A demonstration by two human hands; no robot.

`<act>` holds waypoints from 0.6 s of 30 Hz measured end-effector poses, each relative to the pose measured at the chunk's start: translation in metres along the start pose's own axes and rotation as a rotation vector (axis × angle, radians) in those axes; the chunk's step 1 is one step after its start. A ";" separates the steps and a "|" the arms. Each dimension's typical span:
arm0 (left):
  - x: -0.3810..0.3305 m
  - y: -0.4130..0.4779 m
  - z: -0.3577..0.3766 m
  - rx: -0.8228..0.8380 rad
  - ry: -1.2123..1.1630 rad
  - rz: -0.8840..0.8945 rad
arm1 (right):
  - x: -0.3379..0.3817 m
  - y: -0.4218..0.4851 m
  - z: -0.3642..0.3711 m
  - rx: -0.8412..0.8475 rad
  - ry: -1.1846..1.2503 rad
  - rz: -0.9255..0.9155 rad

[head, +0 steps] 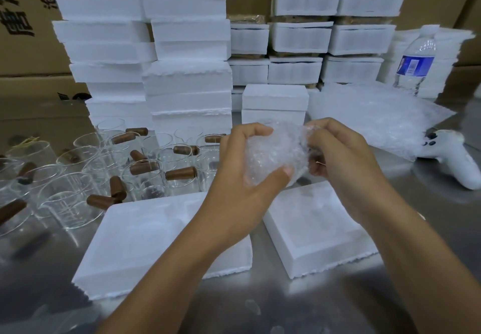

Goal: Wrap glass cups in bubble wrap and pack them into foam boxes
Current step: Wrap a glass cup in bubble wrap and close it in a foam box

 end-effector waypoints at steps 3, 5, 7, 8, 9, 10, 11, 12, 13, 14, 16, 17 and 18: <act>0.002 -0.002 0.008 0.083 -0.076 -0.034 | -0.006 0.001 0.001 -0.001 0.096 0.063; 0.005 -0.003 0.015 0.152 -0.145 -0.085 | -0.006 0.001 -0.004 -0.034 0.178 0.082; 0.007 -0.003 0.019 0.190 -0.216 -0.123 | -0.009 0.001 -0.008 -0.054 0.247 0.114; 0.007 -0.003 0.019 0.198 -0.229 -0.126 | -0.010 0.001 -0.009 -0.053 0.265 0.137; 0.007 -0.003 0.019 0.207 -0.223 -0.125 | -0.012 0.001 -0.011 -0.050 0.266 0.160; 0.007 -0.003 0.019 0.222 -0.208 -0.124 | -0.014 0.000 -0.012 -0.045 0.252 0.182; 0.007 -0.004 0.019 0.239 -0.192 -0.127 | -0.016 0.000 -0.014 -0.036 0.227 0.203; 0.008 -0.004 0.020 0.252 -0.173 -0.134 | -0.018 -0.001 -0.015 -0.023 0.197 0.221; 0.009 -0.005 0.020 0.259 -0.158 -0.141 | -0.020 -0.001 -0.017 -0.009 0.165 0.235; 0.010 -0.006 0.020 0.263 -0.145 -0.147 | -0.022 -0.002 -0.017 0.005 0.135 0.246; 0.012 -0.007 0.023 0.273 -0.120 -0.165 | -0.025 -0.003 -0.018 0.019 0.092 0.271; 0.014 -0.007 0.024 0.280 -0.104 -0.176 | -0.027 -0.003 -0.018 0.017 0.070 0.282; 0.016 -0.008 0.025 0.289 -0.084 -0.185 | -0.029 -0.003 -0.019 0.003 0.041 0.292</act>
Point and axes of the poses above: each hand's wrist, its own y-axis towards the middle knuckle, its own z-axis out of the palm, x = y × z, the point moved 9 cm from there along y, towards the middle knuckle, and after that the axes turned 11 degrees about -y, right-handed, at the moved point
